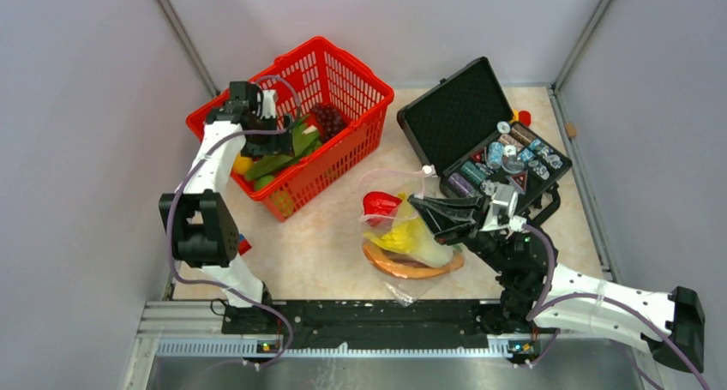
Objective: Place the food in the zip-top bag and seal the zipper
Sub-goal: Pick up the fake vegetable from the bin.
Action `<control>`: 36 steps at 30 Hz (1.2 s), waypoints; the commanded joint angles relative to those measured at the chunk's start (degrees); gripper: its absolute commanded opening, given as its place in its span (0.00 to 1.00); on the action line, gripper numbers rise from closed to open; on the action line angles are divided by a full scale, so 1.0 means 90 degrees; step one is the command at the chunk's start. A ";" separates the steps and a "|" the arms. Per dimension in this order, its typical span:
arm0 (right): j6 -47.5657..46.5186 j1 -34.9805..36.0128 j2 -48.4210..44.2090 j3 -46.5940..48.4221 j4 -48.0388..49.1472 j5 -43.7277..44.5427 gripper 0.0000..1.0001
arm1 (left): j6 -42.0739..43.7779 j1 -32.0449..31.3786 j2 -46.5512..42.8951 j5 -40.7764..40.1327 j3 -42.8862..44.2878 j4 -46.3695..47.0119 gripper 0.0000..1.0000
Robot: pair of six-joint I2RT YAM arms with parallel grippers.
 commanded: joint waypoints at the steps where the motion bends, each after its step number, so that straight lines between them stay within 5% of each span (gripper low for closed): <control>1: 0.0127 0.0039 -0.0005 0.0212 0.0511 0.0027 0.00 | 0.1183 -0.0030 0.0101 0.0401 0.0148 0.0241 0.88; 9: 0.0241 0.0041 0.0186 0.0479 0.0262 -0.0355 0.00 | 0.3266 -0.0030 -0.0028 0.1118 -0.0379 0.0589 0.93; 20: 0.0134 0.0044 0.0089 0.0467 0.0108 -0.0026 0.00 | 0.4504 -0.0030 0.0261 0.0780 -0.0902 0.0128 0.89; 36: 0.0144 0.0039 0.0264 0.0506 0.0094 0.0064 0.00 | 0.4469 -0.0030 0.0815 0.0628 -0.1005 0.0468 0.87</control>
